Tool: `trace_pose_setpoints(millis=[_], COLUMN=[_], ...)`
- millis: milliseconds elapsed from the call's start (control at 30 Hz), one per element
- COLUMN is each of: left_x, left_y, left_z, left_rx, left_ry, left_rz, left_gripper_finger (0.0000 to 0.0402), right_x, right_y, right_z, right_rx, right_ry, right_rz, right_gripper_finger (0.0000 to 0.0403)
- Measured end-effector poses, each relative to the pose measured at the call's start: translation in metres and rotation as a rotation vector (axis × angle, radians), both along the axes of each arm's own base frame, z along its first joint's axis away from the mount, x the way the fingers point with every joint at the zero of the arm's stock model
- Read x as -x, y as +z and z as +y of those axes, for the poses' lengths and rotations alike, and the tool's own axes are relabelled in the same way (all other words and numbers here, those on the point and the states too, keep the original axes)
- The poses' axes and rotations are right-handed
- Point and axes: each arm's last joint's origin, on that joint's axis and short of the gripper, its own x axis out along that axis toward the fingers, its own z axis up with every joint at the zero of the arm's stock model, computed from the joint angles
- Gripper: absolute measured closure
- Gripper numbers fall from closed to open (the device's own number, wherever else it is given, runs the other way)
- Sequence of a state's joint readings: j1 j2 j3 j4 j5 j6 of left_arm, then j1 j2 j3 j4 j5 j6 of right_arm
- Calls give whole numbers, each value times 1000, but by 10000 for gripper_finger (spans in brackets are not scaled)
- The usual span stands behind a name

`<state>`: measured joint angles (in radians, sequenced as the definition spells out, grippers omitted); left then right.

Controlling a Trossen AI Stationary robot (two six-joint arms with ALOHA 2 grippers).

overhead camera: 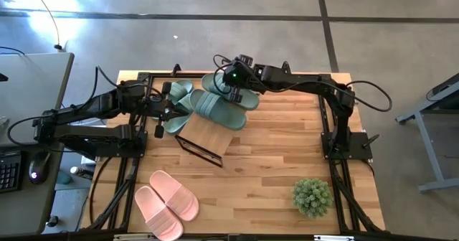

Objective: Pick and place slides into the shelf
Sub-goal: Put the green slide on the shelf

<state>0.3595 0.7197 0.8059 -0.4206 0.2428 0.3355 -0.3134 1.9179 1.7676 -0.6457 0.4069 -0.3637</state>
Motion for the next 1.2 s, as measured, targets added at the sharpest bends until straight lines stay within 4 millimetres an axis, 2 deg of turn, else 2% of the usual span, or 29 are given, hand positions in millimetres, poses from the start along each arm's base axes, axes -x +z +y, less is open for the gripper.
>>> trace_pose_setpoints(millis=[333, 667, 1033, 1200], left_x=[0, 0, 0, 0], left_y=[0, 0, 0, 0], left_z=[0, 0, 0, 0], left_rx=[0, 0, 0, 0], left_ry=[0, 0, 0, 0], left_rz=[0, 0, 0, 0], left_gripper_finger=[401, 401, 401, 401], right_x=[-1, -7, -8, -8], right_y=[0, -13, -13, -13], right_z=[1, -1, -2, -2], right_rx=[-42, -45, -45, -44], right_ry=[8, 1, 11, 12], right_rz=[-31, -1, -7, -7], right_gripper_finger=[403, 403, 403, 386])
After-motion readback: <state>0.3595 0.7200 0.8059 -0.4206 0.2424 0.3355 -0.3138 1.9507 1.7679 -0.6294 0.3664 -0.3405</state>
